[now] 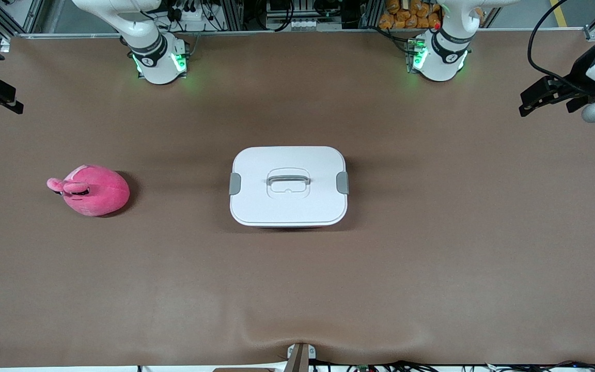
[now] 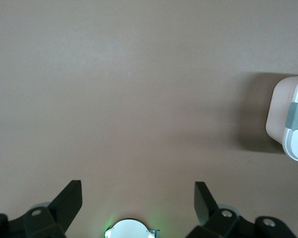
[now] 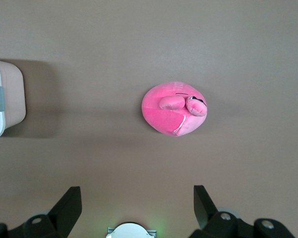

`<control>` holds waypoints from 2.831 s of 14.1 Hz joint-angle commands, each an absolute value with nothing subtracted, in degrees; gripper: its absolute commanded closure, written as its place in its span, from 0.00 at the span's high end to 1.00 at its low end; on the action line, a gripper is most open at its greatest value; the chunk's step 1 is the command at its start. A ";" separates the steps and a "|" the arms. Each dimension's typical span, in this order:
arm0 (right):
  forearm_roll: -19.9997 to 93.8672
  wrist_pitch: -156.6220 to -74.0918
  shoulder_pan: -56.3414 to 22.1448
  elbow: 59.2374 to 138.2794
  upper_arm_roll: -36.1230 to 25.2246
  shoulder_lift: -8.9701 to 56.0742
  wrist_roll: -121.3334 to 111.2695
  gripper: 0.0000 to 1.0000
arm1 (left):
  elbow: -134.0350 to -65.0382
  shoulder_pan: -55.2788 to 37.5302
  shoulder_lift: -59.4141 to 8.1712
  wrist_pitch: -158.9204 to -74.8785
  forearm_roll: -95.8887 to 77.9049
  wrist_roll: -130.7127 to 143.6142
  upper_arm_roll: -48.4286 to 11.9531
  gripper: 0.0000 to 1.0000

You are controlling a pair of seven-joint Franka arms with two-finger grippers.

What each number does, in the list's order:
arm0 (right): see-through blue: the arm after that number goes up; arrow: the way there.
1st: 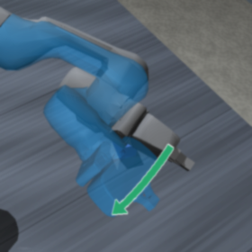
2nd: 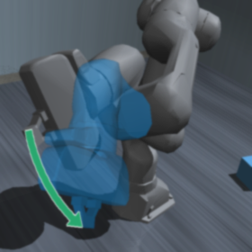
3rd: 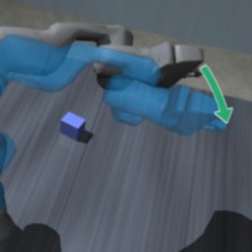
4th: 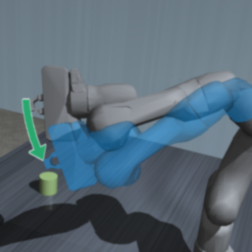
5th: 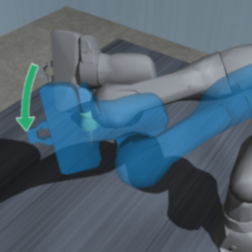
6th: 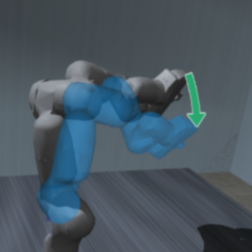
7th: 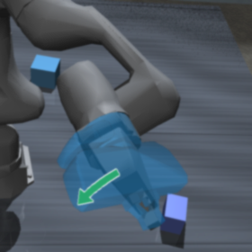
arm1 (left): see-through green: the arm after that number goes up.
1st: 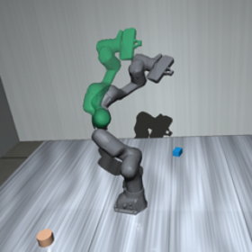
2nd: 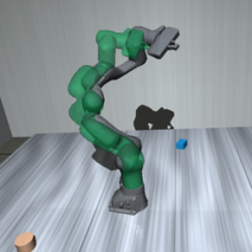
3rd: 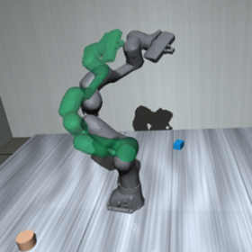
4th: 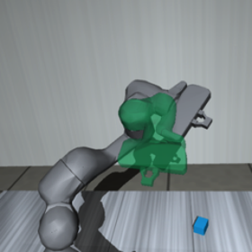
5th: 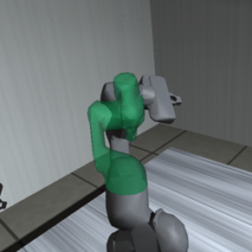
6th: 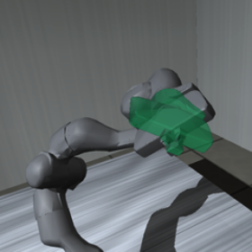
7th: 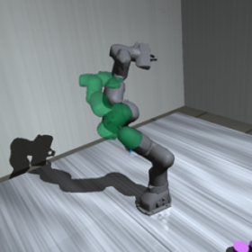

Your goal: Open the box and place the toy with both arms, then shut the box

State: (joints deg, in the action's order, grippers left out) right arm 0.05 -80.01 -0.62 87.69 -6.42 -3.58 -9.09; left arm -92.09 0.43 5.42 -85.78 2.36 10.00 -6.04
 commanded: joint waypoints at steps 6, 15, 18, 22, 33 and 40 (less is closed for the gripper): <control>0.00 -79.89 0.35 87.10 -5.80 -3.34 -8.96 1.00 | -89.92 1.14 4.75 -86.13 2.11 9.93 -5.80 1.00; 0.09 -79.80 0.44 87.10 -5.89 -3.25 -8.96 1.00 | -89.56 0.18 1.06 -85.43 1.23 17.13 -6.15 1.00; 0.09 -79.80 0.44 87.10 -5.89 -3.25 -8.88 1.00 | -89.04 -0.09 -1.31 -85.95 1.06 19.51 -7.82 1.00; 0.26 -79.80 0.44 87.10 -5.89 -3.16 -8.88 1.00 | -88.95 -0.62 -4.83 -88.24 0.62 24.50 -11.68 1.00; 0.35 -79.80 0.53 87.10 -5.89 -3.16 -8.96 1.00 | -85.26 -9.04 -18.97 -102.64 2.72 62.81 -19.60 1.00; 0.79 -79.72 0.70 87.10 -5.89 -2.99 -8.88 1.00 | -84.02 -18.53 -25.04 -111.70 4.65 87.33 -19.34 1.00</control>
